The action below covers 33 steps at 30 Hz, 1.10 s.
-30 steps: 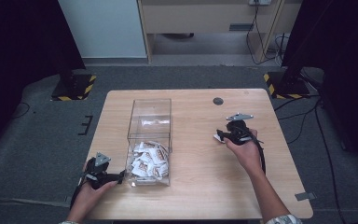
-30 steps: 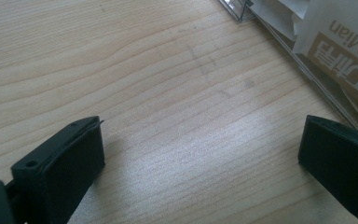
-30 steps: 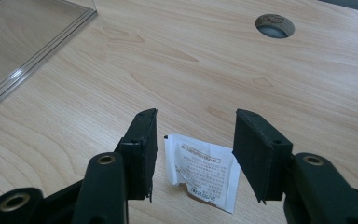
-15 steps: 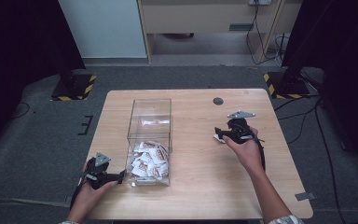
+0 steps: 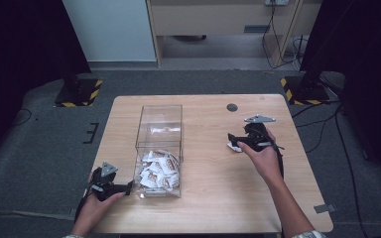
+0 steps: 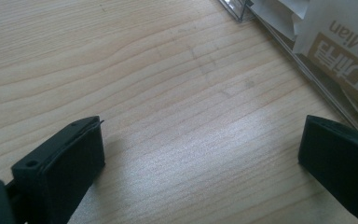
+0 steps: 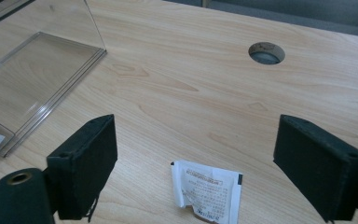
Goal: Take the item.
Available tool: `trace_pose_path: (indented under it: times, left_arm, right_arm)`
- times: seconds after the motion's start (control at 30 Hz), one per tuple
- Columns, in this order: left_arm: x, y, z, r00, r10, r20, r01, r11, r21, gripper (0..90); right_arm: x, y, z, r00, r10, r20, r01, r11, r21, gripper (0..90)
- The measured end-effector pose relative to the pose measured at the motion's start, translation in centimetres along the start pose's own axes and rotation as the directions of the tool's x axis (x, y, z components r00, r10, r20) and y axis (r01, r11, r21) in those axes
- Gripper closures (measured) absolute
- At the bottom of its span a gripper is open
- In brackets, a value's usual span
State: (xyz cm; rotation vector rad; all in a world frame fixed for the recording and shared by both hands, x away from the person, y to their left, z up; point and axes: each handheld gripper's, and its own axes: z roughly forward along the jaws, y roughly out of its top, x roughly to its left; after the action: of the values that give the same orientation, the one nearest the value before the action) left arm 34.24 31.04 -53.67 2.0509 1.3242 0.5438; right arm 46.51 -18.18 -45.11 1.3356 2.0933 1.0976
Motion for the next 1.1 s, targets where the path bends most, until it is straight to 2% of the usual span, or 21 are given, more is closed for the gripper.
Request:
trace_pose_path:
  times: [0.13,0.27,0.8,1.1]
  left_arm:
    - [0.0,0.0,0.0,1.0000,0.000,0.000,0.000,1.0000,0.000,0.0]
    - [0.0,0.0,0.0,1.0000,-0.001,-0.001,0.001,1.0000,0.000,0.0]
    - [-0.1,0.0,0.0,1.0000,0.000,-0.001,0.000,1.0000,0.000,0.0]
    - [-0.2,0.0,0.0,1.0000,0.000,0.001,0.000,1.0000,0.001,0.0]
  right_arm:
    - [0.0,0.2,-0.3,1.0000,0.005,-0.001,-0.005,1.000,-0.010,6.8]
    - [0.0,0.3,-0.7,0.9999,0.015,0.000,-0.015,1.000,-0.019,5.2]
    - [-0.2,0.5,-2.6,0.9995,0.027,-0.018,-0.028,0.998,-0.049,4.4]
    - [-0.6,-0.2,-3.7,0.9995,0.030,-0.006,-0.030,0.998,-0.051,4.5]
